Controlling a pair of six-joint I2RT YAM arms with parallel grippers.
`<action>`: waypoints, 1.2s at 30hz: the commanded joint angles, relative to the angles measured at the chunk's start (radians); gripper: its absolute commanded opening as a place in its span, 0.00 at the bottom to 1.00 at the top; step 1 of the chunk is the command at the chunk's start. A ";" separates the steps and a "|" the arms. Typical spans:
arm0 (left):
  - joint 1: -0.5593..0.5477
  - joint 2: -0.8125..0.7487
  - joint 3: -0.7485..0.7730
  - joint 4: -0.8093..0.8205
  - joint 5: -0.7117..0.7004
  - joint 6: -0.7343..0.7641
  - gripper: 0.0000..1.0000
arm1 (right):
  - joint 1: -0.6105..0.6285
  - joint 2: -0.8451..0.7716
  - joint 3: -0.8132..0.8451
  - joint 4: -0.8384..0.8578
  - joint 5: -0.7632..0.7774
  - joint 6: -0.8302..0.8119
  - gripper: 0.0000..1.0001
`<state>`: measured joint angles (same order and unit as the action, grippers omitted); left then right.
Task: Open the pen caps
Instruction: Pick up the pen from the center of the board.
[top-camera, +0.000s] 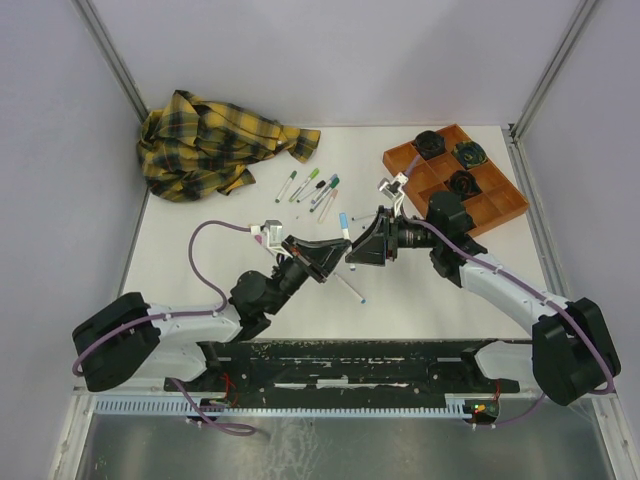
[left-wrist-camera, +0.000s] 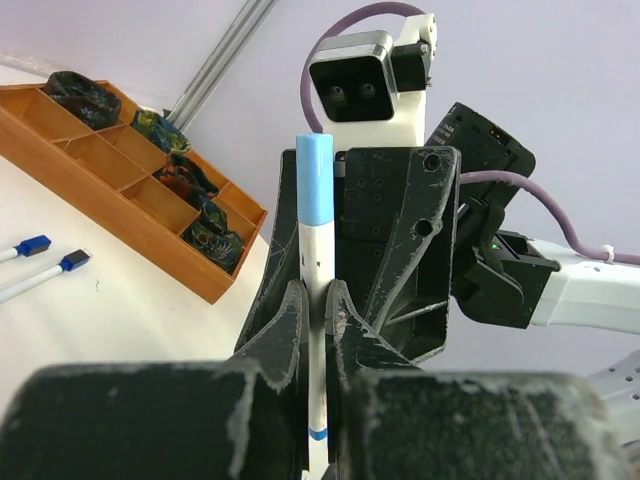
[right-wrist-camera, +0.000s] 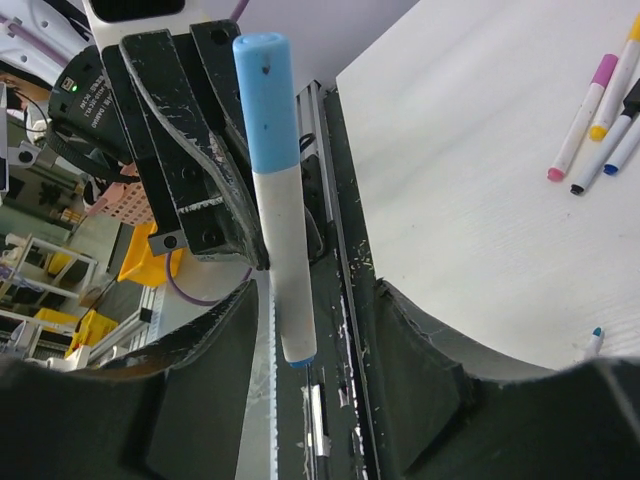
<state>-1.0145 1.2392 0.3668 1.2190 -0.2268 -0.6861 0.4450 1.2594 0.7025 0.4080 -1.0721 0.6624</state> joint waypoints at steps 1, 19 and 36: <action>-0.012 0.014 0.046 0.081 -0.041 0.066 0.03 | 0.014 -0.012 0.019 0.043 0.001 -0.006 0.56; -0.013 -0.020 0.044 -0.034 -0.055 0.040 0.39 | 0.035 -0.011 0.080 -0.138 -0.027 -0.143 0.00; 0.204 -0.114 0.119 -0.308 0.448 -0.149 0.72 | 0.038 -0.026 0.170 -0.441 -0.083 -0.402 0.00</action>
<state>-0.8143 1.0912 0.4244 0.8902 0.0624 -0.7742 0.4770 1.2594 0.8196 0.0273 -1.1259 0.3450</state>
